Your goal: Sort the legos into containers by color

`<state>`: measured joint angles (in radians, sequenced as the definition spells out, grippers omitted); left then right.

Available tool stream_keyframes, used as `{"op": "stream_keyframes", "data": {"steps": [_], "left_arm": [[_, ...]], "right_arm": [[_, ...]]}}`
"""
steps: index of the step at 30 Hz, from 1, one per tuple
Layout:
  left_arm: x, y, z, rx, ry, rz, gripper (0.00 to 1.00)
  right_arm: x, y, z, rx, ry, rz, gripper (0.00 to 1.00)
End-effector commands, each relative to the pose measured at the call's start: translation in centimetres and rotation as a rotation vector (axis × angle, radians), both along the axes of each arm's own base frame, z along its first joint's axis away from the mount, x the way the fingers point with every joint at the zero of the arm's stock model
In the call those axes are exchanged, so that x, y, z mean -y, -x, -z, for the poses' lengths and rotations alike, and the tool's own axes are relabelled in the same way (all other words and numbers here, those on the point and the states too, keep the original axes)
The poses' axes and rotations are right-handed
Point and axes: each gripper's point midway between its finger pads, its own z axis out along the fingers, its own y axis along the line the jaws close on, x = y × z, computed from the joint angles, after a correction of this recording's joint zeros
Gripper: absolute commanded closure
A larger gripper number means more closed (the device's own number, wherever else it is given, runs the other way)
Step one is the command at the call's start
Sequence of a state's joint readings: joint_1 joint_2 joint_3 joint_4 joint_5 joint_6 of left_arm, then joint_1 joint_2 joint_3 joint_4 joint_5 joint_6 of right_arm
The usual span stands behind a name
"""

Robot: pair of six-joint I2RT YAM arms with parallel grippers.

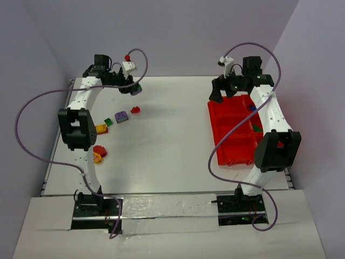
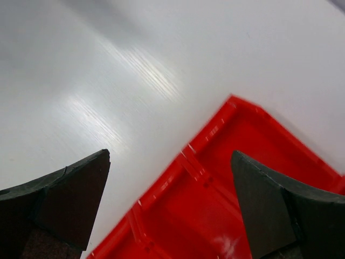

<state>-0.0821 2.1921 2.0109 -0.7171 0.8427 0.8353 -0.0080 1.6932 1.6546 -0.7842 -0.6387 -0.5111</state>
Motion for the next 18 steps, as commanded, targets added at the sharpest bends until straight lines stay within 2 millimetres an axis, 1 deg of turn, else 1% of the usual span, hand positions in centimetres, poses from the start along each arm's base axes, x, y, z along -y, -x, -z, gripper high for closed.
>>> {"op": "stream_keyframes", "data": {"steps": [1, 3, 4, 5, 6, 7, 8, 9, 11, 13, 15, 16, 17, 18], "left_arm": [[6.8, 4.8, -14.7, 0.090, 0.352, 0.137, 1.00], [8.1, 6.2, -16.0, 0.022, 0.431, 0.156, 1.00], [8.9, 6.7, -17.4, -0.033, 0.504, 0.157, 1.00], [9.5, 7.3, -17.8, -0.088, 0.550, 0.158, 1.00], [10.0, 7.8, -17.8, -0.114, 0.577, 0.168, 1.00], [10.5, 8.7, -18.8, -0.163, 0.628, 0.182, 1.00], [10.8, 9.3, -19.5, -0.192, 0.660, 0.194, 1.00], [11.2, 9.6, -20.3, -0.158, 0.678, 0.226, 1.00], [11.9, 10.7, -20.5, -0.221, 0.708, 0.246, 1.00], [12.5, 11.7, -21.3, -0.199, 0.734, 0.295, 1.00], [12.9, 12.6, -21.8, -0.218, 0.747, 0.329, 1.00], [13.0, 12.9, -21.8, -0.248, 0.752, 0.335, 1.00], [13.1, 13.1, -21.7, -0.234, 0.751, 0.351, 1.00], [13.2, 13.3, -21.6, -0.254, 0.753, 0.356, 1.00]], "right_arm": [[-5.5, 0.2, -4.4, 0.076, -0.170, -0.143, 0.01], [-7.0, 0.4, -4.9, 0.091, -0.200, -0.177, 0.01], [-8.0, 0.5, -4.9, 0.098, -0.211, -0.204, 0.01], [-9.0, 0.7, -5.0, 0.102, -0.220, -0.229, 0.02], [-9.9, 0.8, -5.2, 0.100, -0.233, -0.249, 0.02], [-10.8, 0.7, -5.4, 0.095, -0.253, -0.269, 0.02], [-11.4, 0.6, -5.7, 0.095, -0.268, -0.280, 0.02], [-12.0, 0.6, -6.1, 0.096, -0.284, -0.290, 0.02], [-13.6, 0.7, -7.4, 0.102, -0.332, -0.324, 0.02], [-15.0, 1.1, -8.6, 0.111, -0.369, -0.365, 0.03], [-16.5, 1.6, -9.7, 0.118, -0.400, -0.412, 0.03], [-17.3, 1.8, -10.1, 0.123, -0.410, -0.435, 0.03], [-17.7, 1.8, -10.1, 0.121, -0.415, -0.441, 0.03], [-18.1, 1.8, -10.5, 0.129, -0.421, -0.453, 0.03]]}}
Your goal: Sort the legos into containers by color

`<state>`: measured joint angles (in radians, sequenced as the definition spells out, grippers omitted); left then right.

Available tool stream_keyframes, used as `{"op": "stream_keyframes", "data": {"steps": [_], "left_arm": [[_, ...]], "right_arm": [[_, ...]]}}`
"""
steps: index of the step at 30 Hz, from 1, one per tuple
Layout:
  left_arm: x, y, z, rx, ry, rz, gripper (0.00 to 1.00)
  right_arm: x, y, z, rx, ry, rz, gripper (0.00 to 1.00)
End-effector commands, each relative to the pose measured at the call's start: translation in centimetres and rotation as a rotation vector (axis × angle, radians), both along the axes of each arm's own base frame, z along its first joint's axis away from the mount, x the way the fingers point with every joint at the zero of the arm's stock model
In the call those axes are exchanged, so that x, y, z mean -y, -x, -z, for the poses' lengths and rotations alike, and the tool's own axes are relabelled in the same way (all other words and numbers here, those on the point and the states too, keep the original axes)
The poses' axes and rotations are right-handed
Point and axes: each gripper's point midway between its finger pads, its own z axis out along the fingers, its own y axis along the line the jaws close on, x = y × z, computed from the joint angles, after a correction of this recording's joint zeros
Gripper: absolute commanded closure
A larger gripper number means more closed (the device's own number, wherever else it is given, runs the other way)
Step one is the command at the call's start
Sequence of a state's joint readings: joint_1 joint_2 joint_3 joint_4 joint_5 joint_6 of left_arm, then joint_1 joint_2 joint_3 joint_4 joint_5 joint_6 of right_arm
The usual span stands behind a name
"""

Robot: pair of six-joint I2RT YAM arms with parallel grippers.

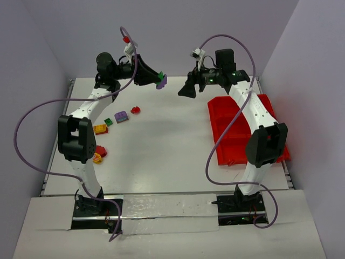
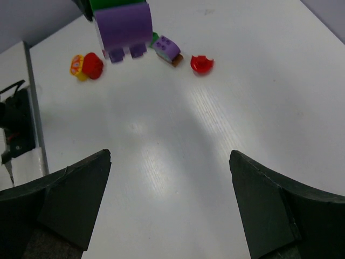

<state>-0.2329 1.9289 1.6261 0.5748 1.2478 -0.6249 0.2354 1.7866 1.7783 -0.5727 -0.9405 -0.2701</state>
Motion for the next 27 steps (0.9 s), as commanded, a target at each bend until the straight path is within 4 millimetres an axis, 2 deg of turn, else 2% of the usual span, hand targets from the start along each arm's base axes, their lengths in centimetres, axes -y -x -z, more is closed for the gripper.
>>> {"op": "stream_keyframes", "data": {"steps": [1, 8, 14, 19, 24, 27], "left_arm": [[0.7, 3.1, -3.3, 0.065, 0.061, 0.116, 1.00], [1.1, 3.5, -2.8, 0.075, 0.046, 0.163, 1.00], [1.4, 3.5, -2.5, 0.084, 0.041, 0.179, 1.00], [1.5, 3.6, -2.4, 0.081, 0.042, 0.184, 1.00], [1.7, 3.9, -2.5, 0.092, 0.041, 0.197, 1.00], [1.7, 4.1, -2.5, 0.092, 0.038, 0.205, 1.00]], "right_arm": [[-3.1, 0.5, -4.7, 0.094, -0.105, -0.099, 0.03], [-5.5, 0.3, -6.6, 0.068, -0.179, -0.170, 0.08], [-6.5, 1.5, -7.4, 0.020, -0.220, -0.230, 0.12], [-6.9, 2.0, -7.3, 0.008, -0.225, -0.255, 0.16], [-7.2, 1.9, -6.2, -0.012, -0.201, -0.267, 0.24], [-7.3, 1.7, -5.7, -0.011, -0.186, -0.266, 0.32]]}}
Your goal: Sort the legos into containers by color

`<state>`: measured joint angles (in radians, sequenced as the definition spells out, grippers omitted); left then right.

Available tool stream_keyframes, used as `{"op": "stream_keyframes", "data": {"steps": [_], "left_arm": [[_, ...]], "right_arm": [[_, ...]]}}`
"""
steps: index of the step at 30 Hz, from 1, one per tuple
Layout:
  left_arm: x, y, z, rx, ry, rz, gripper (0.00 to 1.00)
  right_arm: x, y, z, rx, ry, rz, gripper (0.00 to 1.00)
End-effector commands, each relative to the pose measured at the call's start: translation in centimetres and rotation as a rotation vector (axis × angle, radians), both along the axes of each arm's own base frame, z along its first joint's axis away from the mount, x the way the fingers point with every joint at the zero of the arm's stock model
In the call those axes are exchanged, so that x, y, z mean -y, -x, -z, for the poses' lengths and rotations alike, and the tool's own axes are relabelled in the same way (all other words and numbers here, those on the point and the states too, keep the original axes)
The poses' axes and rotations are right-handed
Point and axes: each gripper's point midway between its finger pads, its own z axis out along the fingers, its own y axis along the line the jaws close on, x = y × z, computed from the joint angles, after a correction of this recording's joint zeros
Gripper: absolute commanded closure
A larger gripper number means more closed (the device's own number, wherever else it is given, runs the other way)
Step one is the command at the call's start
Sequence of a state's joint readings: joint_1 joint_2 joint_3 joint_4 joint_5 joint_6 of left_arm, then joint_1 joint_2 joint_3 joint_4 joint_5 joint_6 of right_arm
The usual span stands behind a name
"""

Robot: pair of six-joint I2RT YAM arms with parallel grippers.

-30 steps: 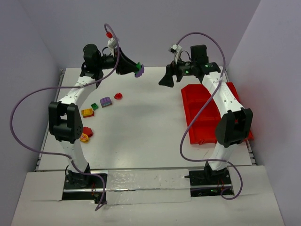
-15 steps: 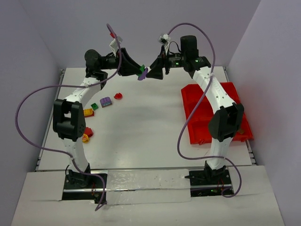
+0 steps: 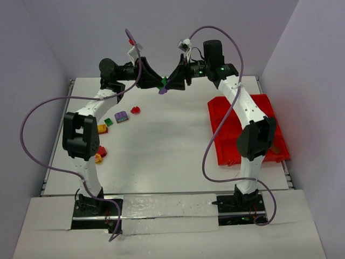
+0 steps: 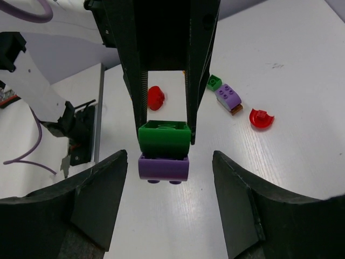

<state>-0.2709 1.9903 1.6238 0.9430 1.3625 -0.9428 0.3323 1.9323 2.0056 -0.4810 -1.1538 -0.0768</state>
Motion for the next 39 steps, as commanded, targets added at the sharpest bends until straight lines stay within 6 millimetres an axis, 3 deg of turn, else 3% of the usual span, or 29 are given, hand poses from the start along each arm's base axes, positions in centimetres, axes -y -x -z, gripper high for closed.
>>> {"op": "stream_keyframes", "data": {"steps": [1, 3, 6, 7, 12, 17, 19, 21, 23, 24, 26, 28, 29, 30, 32, 34, 39], "left_arm": [[0.3, 1.0, -2.2, 0.100, 0.019, 0.031, 1.00], [0.3, 1.1, -2.2, 0.099, 0.017, 0.034, 1.00], [0.3, 1.2, -2.2, 0.095, 0.020, 0.030, 1.00], [0.3, 1.1, -2.3, 0.094, 0.022, 0.027, 1.00], [0.1, 0.1, -2.9, 0.086, 0.047, -0.021, 1.00], [-0.9, -2.9, -4.1, 0.155, 0.051, -0.126, 1.00], [-1.2, -4.7, -3.2, 0.161, 0.006, -0.184, 1.00], [-1.3, -6.6, -4.4, 0.202, -0.024, -0.270, 1.00], [-1.4, -8.7, -2.0, 0.156, -0.139, -0.366, 1.00], [-1.3, -10.0, -2.2, 0.168, -0.185, -0.430, 1.00], [-1.1, -10.7, -1.2, 0.134, -0.245, -0.488, 1.00], [-1.3, -11.8, -0.2, 0.130, -0.299, -0.573, 1.00], [-1.1, -11.8, 1.4, 0.122, -0.349, -0.611, 1.00], [-1.0, -11.9, 2.1, 0.146, -0.378, -0.642, 1.00], [-1.1, -11.4, 1.6, 0.188, -0.391, -0.678, 1.00], [-1.0, -11.2, 2.4, 0.218, -0.420, -0.719, 1.00], [-0.7, -11.1, 3.7, 0.146, -0.445, -0.738, 1.00]], "right_arm": [[-0.6, 0.1, -0.8, 0.041, -0.004, -0.030, 0.36], [-0.7, -0.1, -0.9, 0.049, -0.004, -0.027, 0.42], [-0.6, 0.0, -0.6, 0.057, 0.015, -0.028, 0.60], [-0.6, -0.2, -0.6, 0.075, 0.018, -0.028, 0.61], [0.3, 0.3, 1.0, 0.119, 0.113, -0.021, 0.97], [2.9, 0.9, 3.3, 0.141, 0.234, 0.004, 1.00], [4.3, 0.8, 4.6, 0.094, 0.276, 0.033, 1.00], [7.3, -0.9, 5.3, 0.073, 0.327, 0.143, 1.00], [10.2, -2.9, 6.3, 0.051, 0.365, 0.260, 1.00], [13.7, -5.2, 6.6, 0.031, 0.397, 0.411, 1.00], [17.8, -7.5, 7.1, 0.011, 0.438, 0.575, 1.00], [22.1, -8.9, 8.1, -0.013, 0.492, 0.716, 1.00], [25.2, -9.5, 8.9, -0.025, 0.536, 0.807, 1.00], [27.0, -9.8, 9.7, -0.028, 0.572, 0.851, 1.00], [29.3, -9.9, 10.7, -0.036, 0.622, 0.900, 1.00], [31.7, -9.8, 13.0, -0.058, 0.712, 0.946, 1.00], [32.4, -9.8, 15.1, -0.088, 0.747, 0.945, 1.00]]}}
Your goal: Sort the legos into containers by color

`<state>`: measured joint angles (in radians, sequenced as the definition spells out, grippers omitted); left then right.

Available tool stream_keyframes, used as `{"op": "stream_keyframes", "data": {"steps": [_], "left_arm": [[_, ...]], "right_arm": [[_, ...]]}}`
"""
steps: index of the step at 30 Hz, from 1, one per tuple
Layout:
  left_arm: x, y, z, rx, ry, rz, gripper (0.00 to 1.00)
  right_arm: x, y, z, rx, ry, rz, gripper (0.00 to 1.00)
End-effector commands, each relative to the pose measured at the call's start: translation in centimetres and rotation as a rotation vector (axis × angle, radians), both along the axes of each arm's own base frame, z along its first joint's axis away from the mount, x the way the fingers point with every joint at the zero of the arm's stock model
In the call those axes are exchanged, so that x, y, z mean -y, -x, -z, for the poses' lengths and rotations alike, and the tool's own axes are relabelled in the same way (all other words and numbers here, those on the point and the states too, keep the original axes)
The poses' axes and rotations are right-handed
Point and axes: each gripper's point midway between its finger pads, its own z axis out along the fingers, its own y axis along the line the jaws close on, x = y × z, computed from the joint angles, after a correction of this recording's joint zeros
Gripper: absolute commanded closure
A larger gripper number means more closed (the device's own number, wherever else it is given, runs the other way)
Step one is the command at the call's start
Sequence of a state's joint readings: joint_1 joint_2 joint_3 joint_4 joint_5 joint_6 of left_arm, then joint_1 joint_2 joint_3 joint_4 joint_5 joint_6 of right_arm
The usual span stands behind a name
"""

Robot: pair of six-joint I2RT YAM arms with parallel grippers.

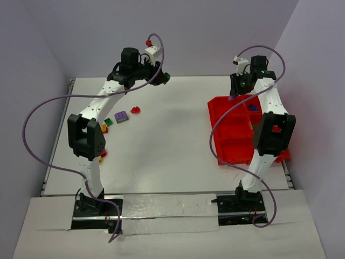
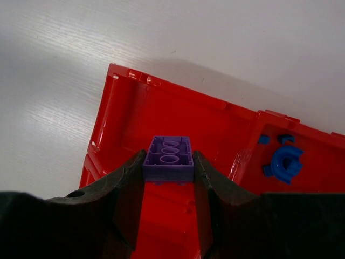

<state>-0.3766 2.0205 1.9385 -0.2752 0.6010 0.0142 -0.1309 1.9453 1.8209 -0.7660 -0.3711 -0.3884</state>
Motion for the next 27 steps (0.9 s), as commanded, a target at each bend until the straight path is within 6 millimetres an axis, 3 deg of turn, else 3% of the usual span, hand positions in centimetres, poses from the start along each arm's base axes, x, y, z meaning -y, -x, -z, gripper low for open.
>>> {"op": "stream_keyframes", "data": {"steps": [1, 6, 12, 15, 20, 23, 25, 26, 27], "left_arm": [[-1.5, -0.5, -3.1, 0.073, -0.019, -0.099, 1.00], [-1.2, 0.1, -2.3, 0.061, -0.020, -0.072, 1.00], [-0.5, 0.9, -1.9, 0.041, 0.003, -0.013, 1.00], [0.0, 1.6, -1.9, 0.037, 0.023, 0.033, 1.00], [1.1, 3.7, -2.2, 0.023, 0.057, 0.161, 0.99], [1.7, 5.5, -2.0, 0.010, 0.069, 0.271, 0.95], [1.9, 6.6, -2.1, 0.010, 0.077, 0.337, 0.93], [2.1, 7.2, -2.1, 0.006, 0.082, 0.376, 0.92], [2.3, 8.0, -2.2, 0.001, 0.092, 0.423, 0.93]], "right_arm": [[0.3, -0.7, -1.2, 0.059, 0.077, 0.007, 1.00], [1.0, -0.9, 1.1, 0.015, 0.111, 0.021, 0.98], [0.9, -1.4, 2.3, -0.001, 0.116, 0.028, 0.75], [0.5, -1.6, 2.5, -0.008, 0.117, 0.024, 0.54], [-2.0, -1.5, -0.5, 0.046, 0.082, -0.027, 0.36], [-4.9, -0.7, -2.8, 0.103, 0.036, -0.133, 0.16], [-6.8, -0.1, -4.2, 0.147, 0.039, -0.221, 0.15], [-9.0, 0.5, -5.4, 0.190, 0.015, -0.305, 0.15], [-11.8, 1.5, -8.8, 0.311, -0.038, -0.433, 0.14]]}}
